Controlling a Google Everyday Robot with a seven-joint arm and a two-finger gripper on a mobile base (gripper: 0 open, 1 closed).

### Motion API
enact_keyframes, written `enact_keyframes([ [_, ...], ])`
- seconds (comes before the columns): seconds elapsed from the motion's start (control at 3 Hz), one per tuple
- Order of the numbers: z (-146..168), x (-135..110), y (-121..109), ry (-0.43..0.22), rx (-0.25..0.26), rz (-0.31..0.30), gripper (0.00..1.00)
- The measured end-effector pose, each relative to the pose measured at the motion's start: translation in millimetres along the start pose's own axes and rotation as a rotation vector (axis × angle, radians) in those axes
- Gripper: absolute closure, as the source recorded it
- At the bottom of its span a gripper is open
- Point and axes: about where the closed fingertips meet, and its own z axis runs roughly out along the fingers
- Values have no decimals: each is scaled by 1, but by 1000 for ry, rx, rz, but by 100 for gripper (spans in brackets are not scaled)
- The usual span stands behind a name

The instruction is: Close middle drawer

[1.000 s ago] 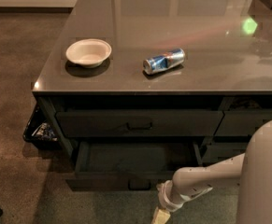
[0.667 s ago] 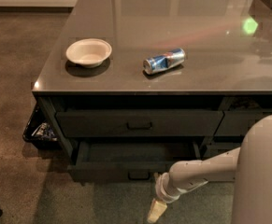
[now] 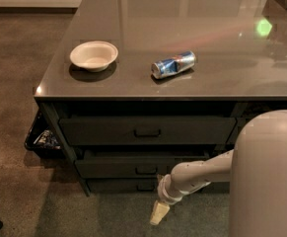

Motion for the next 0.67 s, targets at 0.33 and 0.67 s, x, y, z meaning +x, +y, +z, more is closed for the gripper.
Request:
enact_keyframes([
  [0.33,2,0,-22,32,29,-4,0],
  [0.67,6,3,-69,34,95,7,0],
])
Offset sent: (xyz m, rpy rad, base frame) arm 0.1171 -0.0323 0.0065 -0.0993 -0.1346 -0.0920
